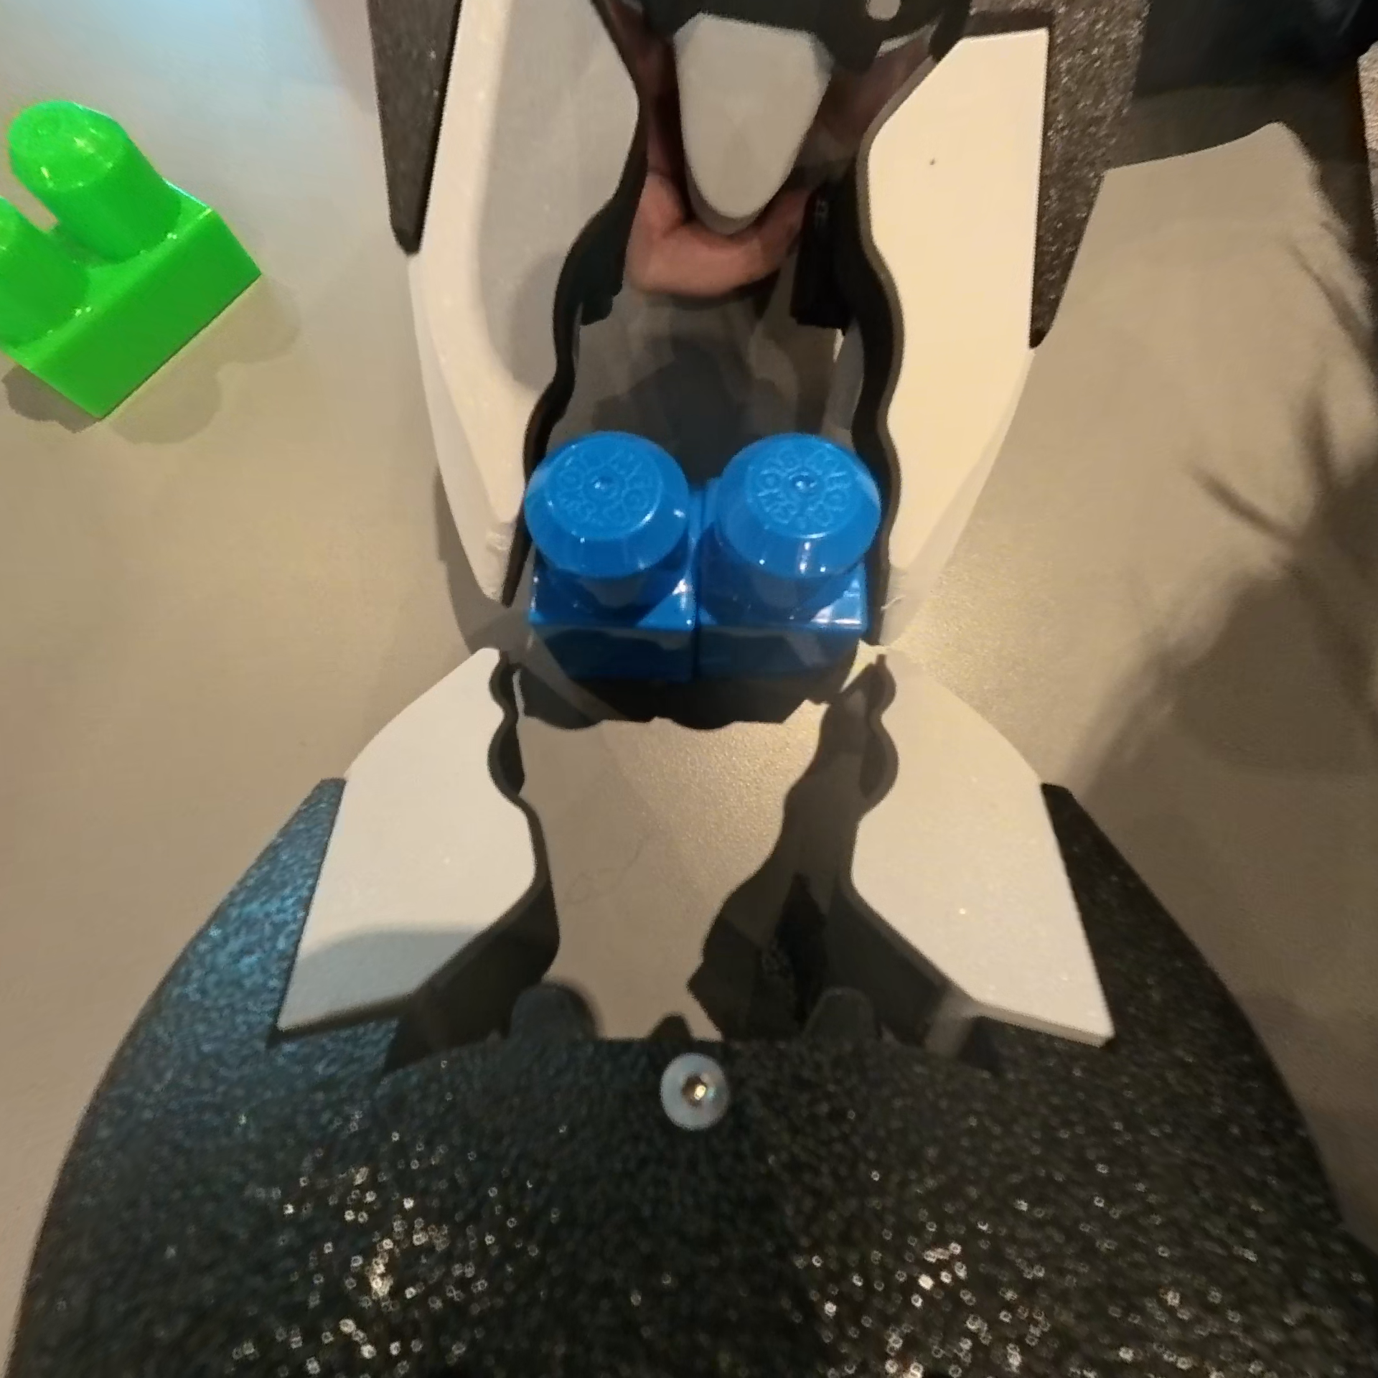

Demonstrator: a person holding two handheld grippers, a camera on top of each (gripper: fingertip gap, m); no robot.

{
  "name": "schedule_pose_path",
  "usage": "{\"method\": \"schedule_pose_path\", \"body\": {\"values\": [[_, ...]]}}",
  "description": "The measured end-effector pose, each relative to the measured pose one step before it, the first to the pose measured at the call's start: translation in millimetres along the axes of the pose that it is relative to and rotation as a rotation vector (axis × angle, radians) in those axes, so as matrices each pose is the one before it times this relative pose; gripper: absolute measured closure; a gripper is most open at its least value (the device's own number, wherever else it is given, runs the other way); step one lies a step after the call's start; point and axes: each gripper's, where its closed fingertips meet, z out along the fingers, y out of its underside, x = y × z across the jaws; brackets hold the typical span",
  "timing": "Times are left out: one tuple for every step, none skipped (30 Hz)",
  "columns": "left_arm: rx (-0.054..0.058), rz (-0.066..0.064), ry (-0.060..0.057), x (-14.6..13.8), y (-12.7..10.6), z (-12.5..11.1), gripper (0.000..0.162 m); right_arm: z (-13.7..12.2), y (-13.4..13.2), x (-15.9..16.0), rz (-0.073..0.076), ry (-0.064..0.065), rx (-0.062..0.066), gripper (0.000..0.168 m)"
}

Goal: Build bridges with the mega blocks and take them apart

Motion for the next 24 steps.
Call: {"method": "schedule_pose_path", "body": {"values": [[0.0028, -0.0005, -0.0008, -0.12, -0.34, -0.27, 0.072, -0.86, -0.93, 0.13, 0.0003, 0.0009, 0.0087, 0.095], [0.0084, -0.0001, -0.0033, -0.42, -0.88, -0.84, 0.07, -1.21, -1.42, 0.23, 0.0023, 0.0002, 0.013, 0.095], [0.0155, -0.0011, -0.0052, -0.71, -1.72, -1.38, 0.07, -1.45, -1.75, 0.31, 0.0054, -0.0019, 0.0159, 0.095], [0.0229, -0.0036, -0.0045, -0.75, -2.66, -2.04, 0.07, -1.61, -1.74, 0.31, 0.0076, -0.0048, 0.0169, 0.095], [0.032, -0.008, -0.0029, -0.72, -3.9, -2.43, 0.069, -1.67, -1.9, 0.39, 0.0096, -0.0048, 0.0173, 0.095], [0.0392, -0.0123, 0.0003, -0.44, -5.15, -2.61, 0.069, -1.64, -1.94, 0.91, 0.0091, -0.0016, 0.018, 0.095], [0.0389, -0.0141, 0.0005, -0.44, -5.5, -2.05, 0.068, -1.7, -1.92, 0.4, 0.0069, -0.004, 0.0183, 0.095], [0.0291, -0.0117, -0.0031, -0.84, -4.24, -1.07, 0.068, -1.75, -1.92, 0.22, 0.0078, -0.0049, 0.0178, 0.095], [0.0133, -0.0046, -0.0041, -0.38, -2.32, 0.16, 0.066, -1.52, -1.91, 0.5, 0.0076, -0.0024, 0.017, 0.095], [0.0001, 0.0017, -0.0063, -0.38, -0.73, 1.07, 0.066, -1.53, -1.8, 0.31, 0.0072, -0.004, 0.0164, 0.095], [-0.0051, 0.0041, -0.0068, 0.01, -0.16, 1.7, 0.064, -1.41, -1.58, 0.75, 0.0096, -0.0006, 0.0144, 0.095], [-0.0034, 0.0026, -0.0028, 0.65, -0.48, 1.76, 0.063, -1.28, -1.47, 0.81, 0.0106, -0.0015, 0.0134, 0.095], [-0.0011, -0.0002, 0.0025, 1.41, -0.8, 1.74, 0.062, -1.2, -1.41, 0.69, 0.0114, -0.0025, 0.0131, 0.095], [-0.0014, -0.0025, 0.0045, 1.47, -0.74, 1.66, 0.061, -1.29, -1.3, 0.95, 0.0131, -0.0019, 0.0128, 0.095], [-0.004, -0.0039, 0.0013, 0.65, -0.13, 1.39, 0.061, -1.27, -1.45, 1.04, 0.0145, -0.0021, 0.0136, 0.095], [-0.0081, -0.0035, -0.0034, -0.35, 0.6, 1.13, 0.061, -1.33, -1.59, 1.03, 0.0155, -0.0039, 0.0143, 0.095], [-0.0073, -0.0036, -0.0075, -1.08, 0.74, 0.93, 0.061, -1.34, -1.53, 0.78, 0.0161, -0.0056, 0.014, 0.095], [0.0006, -0.006, -0.0077, -1.27, -0.32, 0.39, 0.061, -1.22, -1.35, 0.77, 0.0161, -0.0054, 0.0133, 0.095], [0.0088, -0.0078, -0.0021, -0.48, -1.65, 0.25, 0.061, -0.88, -1.37, 0.3, 0.0152, -0.0073, 0.0121, 0.095], [0.0133, -0.0092, 0.0005, -0.18, -2.36, 0.17, 0.061, -0.71, -0.91, 0.04, 0.0113, -0.0082, 0.0082, 0.095], [0.0144, -0.01, -0.0019, -0.58, -2.53, 0.25, 0.062, -0.43, -0.97, -0.11, 0.0082, -0.0058, 0.0085, 0.095], [0.0133, -0.0087, -0.001, -0.4, -2.38, 0.36, 0.062, -0.31, -0.9, -0.4, 0.0078, -0.0059, 0.0086, 0.095], [0.0102, -0.0081, -0.0001, -0.33, -1.87, 0.54, 0.062, -0.19, -1.07, -0.63, 0.0076, -0.0065, 0.009, 0.095], [0.0063, -0.0068, -0.0033, -0.68, -1.31, 0.62, 0.062, -0.09, -0.95, -0.64, 0.0073, -0.0059, 0.0077, 0.095]]}}
